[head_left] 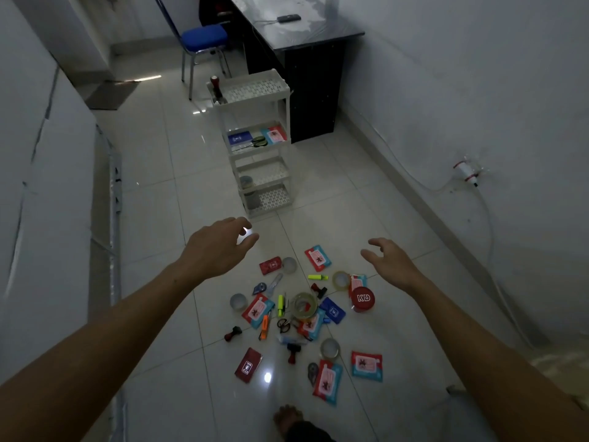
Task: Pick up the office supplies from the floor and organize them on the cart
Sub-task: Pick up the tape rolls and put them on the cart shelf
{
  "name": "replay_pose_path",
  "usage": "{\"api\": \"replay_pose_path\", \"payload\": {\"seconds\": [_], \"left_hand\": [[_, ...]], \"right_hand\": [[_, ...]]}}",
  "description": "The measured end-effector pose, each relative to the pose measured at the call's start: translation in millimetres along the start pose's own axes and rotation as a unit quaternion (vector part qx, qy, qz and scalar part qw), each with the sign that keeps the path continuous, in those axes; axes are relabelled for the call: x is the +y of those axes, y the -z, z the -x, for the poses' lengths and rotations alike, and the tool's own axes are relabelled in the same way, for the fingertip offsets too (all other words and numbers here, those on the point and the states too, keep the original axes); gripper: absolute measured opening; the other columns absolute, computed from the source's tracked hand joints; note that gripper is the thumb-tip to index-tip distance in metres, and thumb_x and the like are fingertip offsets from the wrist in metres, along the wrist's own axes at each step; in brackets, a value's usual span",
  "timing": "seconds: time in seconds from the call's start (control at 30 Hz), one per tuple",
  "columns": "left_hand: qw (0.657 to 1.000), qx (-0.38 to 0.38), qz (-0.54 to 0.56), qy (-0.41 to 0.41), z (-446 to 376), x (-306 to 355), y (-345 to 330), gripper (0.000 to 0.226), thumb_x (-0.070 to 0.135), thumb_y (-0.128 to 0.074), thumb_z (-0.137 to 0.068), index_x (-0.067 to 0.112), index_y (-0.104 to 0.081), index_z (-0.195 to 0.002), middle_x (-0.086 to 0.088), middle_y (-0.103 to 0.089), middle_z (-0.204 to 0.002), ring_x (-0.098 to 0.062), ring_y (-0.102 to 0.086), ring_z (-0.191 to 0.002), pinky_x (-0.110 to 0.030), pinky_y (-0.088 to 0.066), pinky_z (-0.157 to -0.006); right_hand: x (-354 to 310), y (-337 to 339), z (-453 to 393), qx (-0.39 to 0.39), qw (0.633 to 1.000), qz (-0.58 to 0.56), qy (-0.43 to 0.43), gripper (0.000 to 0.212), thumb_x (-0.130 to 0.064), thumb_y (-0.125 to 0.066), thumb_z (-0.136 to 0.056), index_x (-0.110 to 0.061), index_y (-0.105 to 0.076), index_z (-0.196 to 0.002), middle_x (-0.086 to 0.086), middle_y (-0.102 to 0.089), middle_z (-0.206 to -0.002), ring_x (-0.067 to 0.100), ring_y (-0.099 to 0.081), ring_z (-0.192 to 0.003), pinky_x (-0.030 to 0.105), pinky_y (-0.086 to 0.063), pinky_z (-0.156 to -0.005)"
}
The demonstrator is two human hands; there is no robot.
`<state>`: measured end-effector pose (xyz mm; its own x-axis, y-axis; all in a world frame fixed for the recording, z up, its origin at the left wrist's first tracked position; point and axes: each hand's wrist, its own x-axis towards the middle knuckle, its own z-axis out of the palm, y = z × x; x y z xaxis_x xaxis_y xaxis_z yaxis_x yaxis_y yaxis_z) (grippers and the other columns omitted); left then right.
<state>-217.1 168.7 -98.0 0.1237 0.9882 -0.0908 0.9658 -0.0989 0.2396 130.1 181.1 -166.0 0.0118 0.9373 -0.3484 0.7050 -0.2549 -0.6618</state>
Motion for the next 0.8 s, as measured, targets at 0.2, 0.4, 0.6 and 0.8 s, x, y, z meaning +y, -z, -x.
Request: {"api": "replay_pose_path", "payload": {"seconds": [0.2, 0.4, 0.6, 0.8], "left_hand": [[1.000, -0.023, 0.009, -0.002, -50, -34, -7, 0.047, 0.051, -0.041, -0.100, 0.020, -0.054, -0.132, 0.000, -0.063, -0.126, -0.017, -0.062, -0.106, -0.034, -0.051, -0.084], [0.996, -0.075, 0.003, -0.037, -95, -78, -31, 0.045, 0.051, -0.042, -0.099, 0.021, -0.054, -0.131, 0.002, -0.063, -0.125, -0.015, -0.062, -0.103, -0.035, -0.052, -0.086], [0.983, -0.167, 0.022, -0.079, -141, -123, -87, 0.047, 0.053, -0.038, -0.100, 0.021, -0.055, -0.131, 0.002, -0.063, -0.125, -0.013, -0.061, -0.104, -0.033, -0.051, -0.088], [0.966, -0.244, 0.027, -0.084, -166, -175, -166, 0.047, 0.051, -0.039, -0.100, 0.021, -0.054, -0.132, 0.001, -0.062, -0.127, -0.014, -0.060, -0.105, -0.031, -0.050, -0.087]], "right_hand": [[-10, -31, -41, -0.004, 1.000, -0.016, -0.026, 0.052, -0.037, -0.055, -0.099, -0.013, -0.046, -0.144, 0.008, -0.044, -0.149, 0.023, -0.043, -0.135, 0.034, -0.035, -0.105], [-9, -76, -63, 0.028, 0.995, -0.056, -0.079, 0.048, -0.034, -0.055, -0.099, -0.012, -0.048, -0.141, 0.010, -0.048, -0.144, 0.023, -0.048, -0.127, 0.032, -0.039, -0.101], [19, -161, -47, 0.029, 0.975, -0.111, -0.192, 0.043, -0.027, -0.058, -0.099, -0.010, -0.050, -0.137, 0.008, -0.053, -0.137, 0.012, -0.048, -0.109, 0.025, -0.041, -0.087], [59, -236, -53, 0.052, 0.954, -0.139, -0.261, 0.045, -0.025, -0.058, -0.099, -0.010, -0.049, -0.140, 0.010, -0.049, -0.143, 0.021, -0.050, -0.120, 0.026, -0.038, -0.094]]}}
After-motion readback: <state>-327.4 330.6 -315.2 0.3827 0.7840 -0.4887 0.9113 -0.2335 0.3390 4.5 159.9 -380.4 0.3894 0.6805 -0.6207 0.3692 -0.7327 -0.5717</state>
